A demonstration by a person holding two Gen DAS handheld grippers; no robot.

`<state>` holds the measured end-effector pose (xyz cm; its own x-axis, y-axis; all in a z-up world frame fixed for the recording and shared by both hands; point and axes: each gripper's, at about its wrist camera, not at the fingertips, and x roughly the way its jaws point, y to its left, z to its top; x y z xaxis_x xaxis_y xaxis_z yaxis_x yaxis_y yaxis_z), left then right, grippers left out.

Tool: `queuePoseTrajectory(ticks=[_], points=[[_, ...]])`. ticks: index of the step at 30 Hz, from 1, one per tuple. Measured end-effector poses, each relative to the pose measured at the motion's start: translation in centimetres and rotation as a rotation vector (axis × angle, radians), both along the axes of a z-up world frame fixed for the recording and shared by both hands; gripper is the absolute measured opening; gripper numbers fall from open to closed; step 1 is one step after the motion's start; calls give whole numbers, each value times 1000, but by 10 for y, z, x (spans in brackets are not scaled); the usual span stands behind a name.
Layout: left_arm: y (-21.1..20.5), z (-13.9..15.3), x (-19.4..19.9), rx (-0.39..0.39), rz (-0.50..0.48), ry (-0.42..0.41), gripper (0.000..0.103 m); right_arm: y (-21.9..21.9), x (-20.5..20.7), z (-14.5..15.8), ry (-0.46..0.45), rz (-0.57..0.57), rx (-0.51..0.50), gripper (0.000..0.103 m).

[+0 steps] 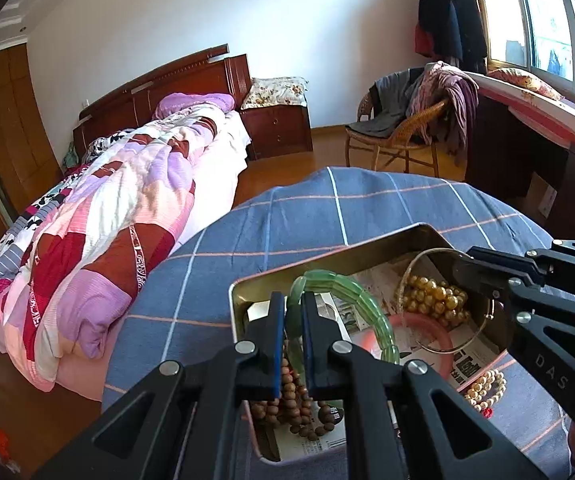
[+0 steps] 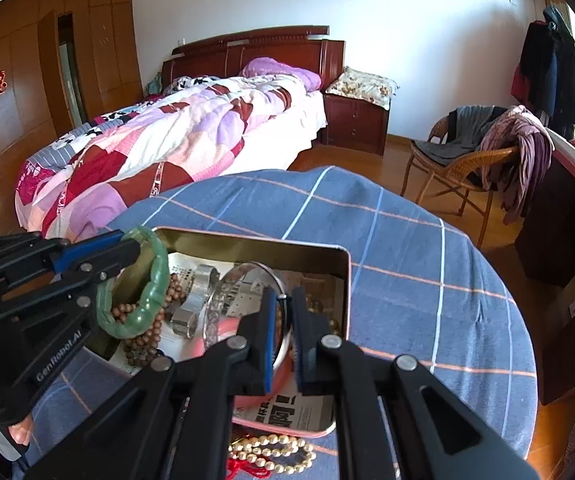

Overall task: Organize jewelry
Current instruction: 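Carry the jade bangle into the tin with left tool while right tool carries silver bangle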

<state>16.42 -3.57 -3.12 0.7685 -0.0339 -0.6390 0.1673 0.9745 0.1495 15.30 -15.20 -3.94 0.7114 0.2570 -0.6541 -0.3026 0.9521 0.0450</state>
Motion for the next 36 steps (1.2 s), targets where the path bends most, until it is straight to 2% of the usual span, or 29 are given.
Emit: queuePoseTrajectory(ticks=[36], points=[[0,-28,16,26,3,60,7,0,10,-24,59,7,-16,11]])
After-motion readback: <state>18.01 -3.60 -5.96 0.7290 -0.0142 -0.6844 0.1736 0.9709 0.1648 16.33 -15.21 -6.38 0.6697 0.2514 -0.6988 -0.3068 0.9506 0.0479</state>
